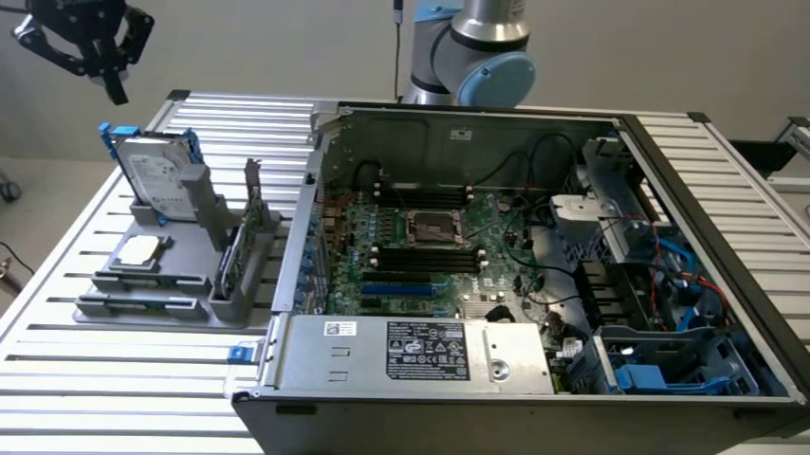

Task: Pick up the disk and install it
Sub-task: 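Pick up the disk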

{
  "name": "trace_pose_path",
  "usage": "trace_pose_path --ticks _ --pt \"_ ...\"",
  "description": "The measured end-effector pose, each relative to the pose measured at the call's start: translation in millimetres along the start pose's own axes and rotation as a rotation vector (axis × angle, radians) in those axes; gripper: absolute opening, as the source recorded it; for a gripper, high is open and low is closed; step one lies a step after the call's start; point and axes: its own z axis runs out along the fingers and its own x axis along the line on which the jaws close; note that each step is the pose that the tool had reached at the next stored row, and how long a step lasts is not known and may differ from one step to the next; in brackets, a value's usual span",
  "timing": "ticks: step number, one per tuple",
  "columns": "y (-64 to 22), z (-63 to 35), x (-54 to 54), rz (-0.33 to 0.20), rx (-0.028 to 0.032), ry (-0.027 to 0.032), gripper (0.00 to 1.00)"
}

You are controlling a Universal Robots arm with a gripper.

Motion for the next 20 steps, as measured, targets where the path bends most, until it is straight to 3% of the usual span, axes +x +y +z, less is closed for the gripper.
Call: trace_pose_path --ticks 13,20 --pt "0.0 -0.1 0.0 -0.236 0.0131 0.0021 0.11" --pt "0.1 0.3 0.0 -0.363 0.0163 -0.0023 0.11"
